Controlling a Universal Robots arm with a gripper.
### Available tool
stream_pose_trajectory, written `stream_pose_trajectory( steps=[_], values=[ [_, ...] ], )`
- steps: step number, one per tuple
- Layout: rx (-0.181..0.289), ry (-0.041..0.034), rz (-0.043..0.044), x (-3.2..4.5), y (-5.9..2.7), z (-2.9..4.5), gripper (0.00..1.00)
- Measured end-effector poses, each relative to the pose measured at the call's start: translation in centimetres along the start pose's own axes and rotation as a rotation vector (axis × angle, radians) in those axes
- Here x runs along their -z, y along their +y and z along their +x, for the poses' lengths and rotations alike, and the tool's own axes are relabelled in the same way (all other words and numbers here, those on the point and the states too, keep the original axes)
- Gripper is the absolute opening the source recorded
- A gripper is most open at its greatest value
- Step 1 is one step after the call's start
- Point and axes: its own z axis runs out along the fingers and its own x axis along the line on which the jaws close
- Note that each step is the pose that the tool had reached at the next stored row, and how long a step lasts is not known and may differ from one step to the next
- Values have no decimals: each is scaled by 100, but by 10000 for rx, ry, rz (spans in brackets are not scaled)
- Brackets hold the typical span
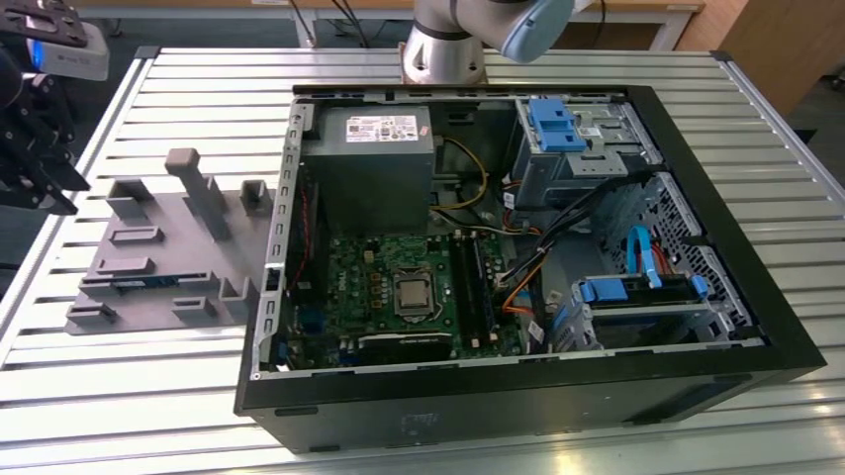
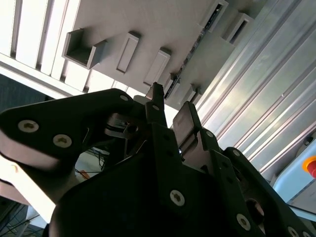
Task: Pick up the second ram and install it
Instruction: 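Pick up the second ram and move it above second insertion slot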
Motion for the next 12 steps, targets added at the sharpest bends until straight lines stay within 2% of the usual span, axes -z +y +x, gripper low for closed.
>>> stream_pose_trajectory(
  steps=[12],
  values=[
    [-1,1,-1,-58,-1,13,36]
  ],
)
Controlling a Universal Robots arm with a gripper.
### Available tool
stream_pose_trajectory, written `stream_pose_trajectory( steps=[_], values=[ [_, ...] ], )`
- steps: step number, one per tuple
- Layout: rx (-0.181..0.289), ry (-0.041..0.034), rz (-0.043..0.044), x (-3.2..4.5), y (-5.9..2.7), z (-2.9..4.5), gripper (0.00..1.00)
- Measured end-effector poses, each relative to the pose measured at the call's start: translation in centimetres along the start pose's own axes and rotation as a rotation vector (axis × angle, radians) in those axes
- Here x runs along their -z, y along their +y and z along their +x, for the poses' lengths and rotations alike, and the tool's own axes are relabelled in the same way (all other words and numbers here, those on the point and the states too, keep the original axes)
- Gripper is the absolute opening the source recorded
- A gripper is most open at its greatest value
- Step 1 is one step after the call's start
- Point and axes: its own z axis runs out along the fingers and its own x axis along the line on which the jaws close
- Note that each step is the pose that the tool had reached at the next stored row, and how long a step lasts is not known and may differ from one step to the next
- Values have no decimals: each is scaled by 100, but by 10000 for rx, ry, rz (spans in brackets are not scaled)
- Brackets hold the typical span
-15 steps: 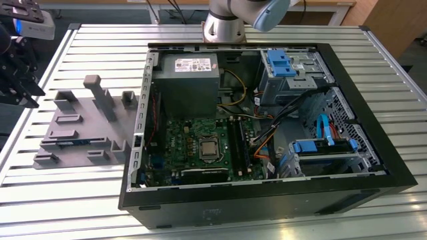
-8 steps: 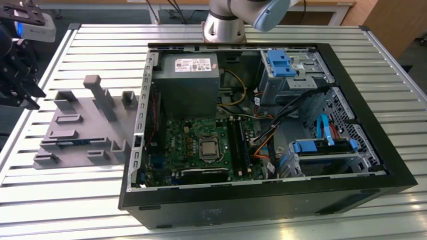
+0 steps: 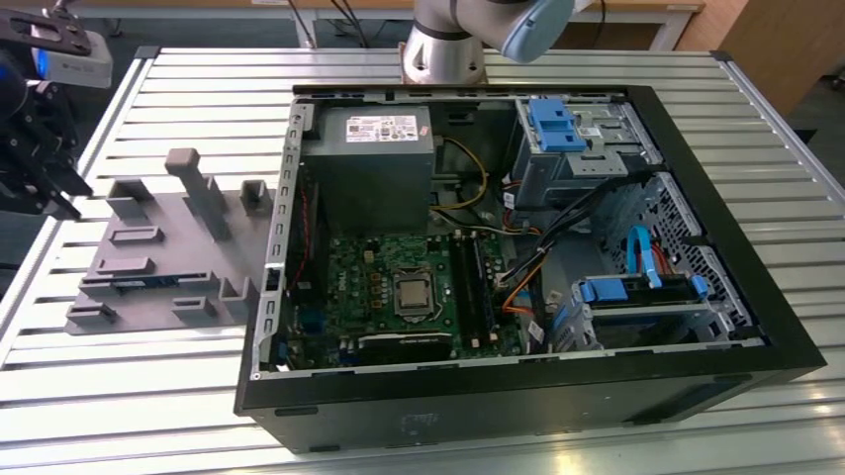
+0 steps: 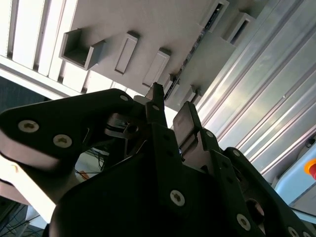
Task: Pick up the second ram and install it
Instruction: 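Pick up the second ram and move it above second insertion slot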
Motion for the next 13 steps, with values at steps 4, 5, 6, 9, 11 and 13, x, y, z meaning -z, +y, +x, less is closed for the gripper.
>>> stream_pose_trajectory(
  steps=[4,5,6,9,11,13],
  values=[
    [0,-1,1,-13,0,2,36],
    [0,0,0,-15,-1,2,36],
    [0,0,0,-18,-1,2,36],
    [0,4,0,-27,-1,3,36],
    [1,8,1,-34,-2,4,36],
    [0,15,0,-40,-2,4,36]
  ],
)
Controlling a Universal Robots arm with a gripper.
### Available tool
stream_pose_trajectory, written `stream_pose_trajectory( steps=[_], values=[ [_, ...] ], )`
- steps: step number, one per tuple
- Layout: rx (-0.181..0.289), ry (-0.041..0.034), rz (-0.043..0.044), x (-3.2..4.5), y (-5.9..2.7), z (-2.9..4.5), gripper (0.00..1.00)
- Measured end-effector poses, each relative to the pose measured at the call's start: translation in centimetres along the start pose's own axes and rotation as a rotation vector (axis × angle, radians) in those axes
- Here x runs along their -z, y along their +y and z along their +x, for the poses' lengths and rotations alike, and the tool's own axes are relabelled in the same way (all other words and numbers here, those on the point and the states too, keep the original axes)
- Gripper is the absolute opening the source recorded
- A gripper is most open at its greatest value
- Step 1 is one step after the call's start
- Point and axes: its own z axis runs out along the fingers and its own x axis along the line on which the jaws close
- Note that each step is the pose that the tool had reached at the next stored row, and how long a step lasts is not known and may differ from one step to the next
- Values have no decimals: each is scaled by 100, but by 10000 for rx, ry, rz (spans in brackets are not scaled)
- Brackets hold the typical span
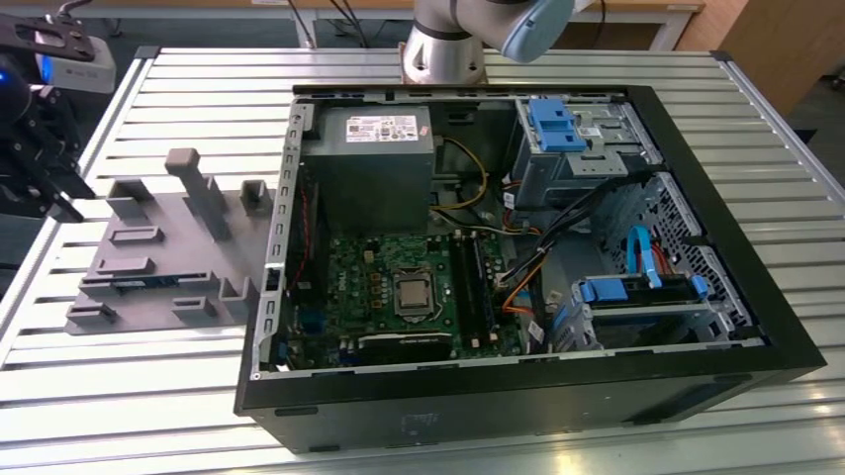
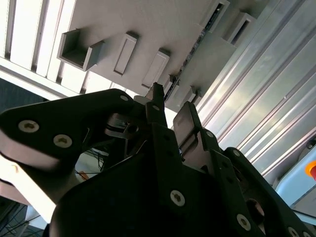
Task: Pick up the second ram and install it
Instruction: 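Pick up the second ram and move it above second insertion slot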
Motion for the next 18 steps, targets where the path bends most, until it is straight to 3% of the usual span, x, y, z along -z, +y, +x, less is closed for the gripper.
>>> stream_pose_trajectory(
  steps=[12,18],
  values=[
    [0,26,3,-64,2,21,36],
    [-1,88,4,-118,0,33,36]
  ],
)
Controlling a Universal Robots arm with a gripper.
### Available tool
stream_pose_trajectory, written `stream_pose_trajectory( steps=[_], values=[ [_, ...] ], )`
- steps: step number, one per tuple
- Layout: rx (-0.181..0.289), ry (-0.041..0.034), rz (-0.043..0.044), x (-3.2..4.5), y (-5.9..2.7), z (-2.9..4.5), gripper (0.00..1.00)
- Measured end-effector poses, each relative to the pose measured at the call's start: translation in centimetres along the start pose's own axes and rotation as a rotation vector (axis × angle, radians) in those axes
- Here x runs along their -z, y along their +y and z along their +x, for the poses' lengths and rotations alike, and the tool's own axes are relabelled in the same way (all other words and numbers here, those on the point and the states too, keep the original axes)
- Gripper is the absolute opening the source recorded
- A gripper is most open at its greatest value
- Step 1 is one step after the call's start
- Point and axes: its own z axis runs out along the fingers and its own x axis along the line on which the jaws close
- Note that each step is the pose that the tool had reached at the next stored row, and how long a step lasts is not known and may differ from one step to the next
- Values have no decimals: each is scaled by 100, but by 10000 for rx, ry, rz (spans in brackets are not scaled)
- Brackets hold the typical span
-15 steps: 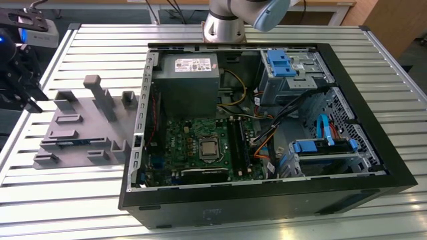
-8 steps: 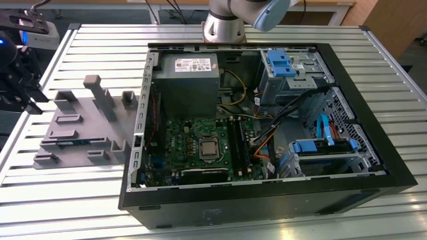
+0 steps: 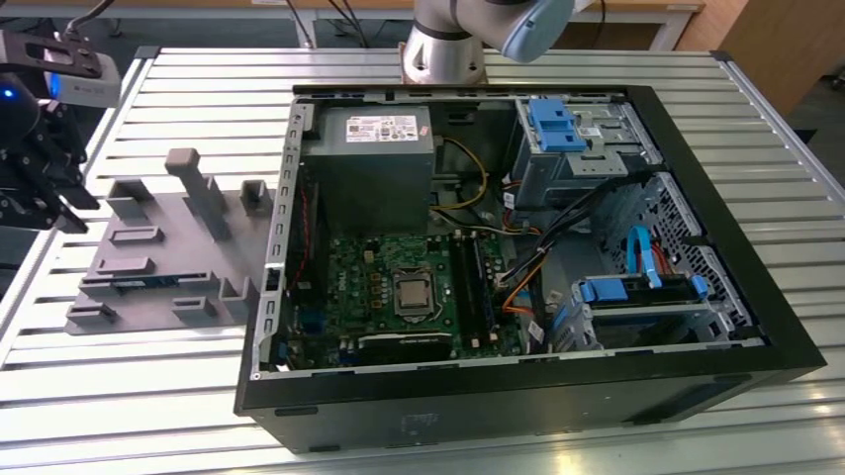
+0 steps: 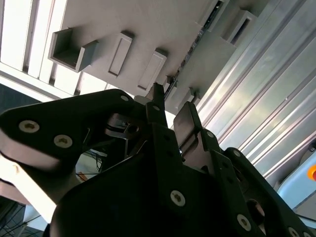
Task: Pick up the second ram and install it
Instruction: 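Pick up the second ram and move it above second insertion slot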
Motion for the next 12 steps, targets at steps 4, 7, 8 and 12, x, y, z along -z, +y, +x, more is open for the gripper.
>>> stream_pose_trajectory(
  steps=[4,7,8,12],
  values=[
    [0,0,2,-32,-3,24,36],
    [14,1,0,-65,-5,35,36],
    [35,3,-1,-79,-5,38,36],
    [126,24,-6,-130,-7,46,36]
  ],
)
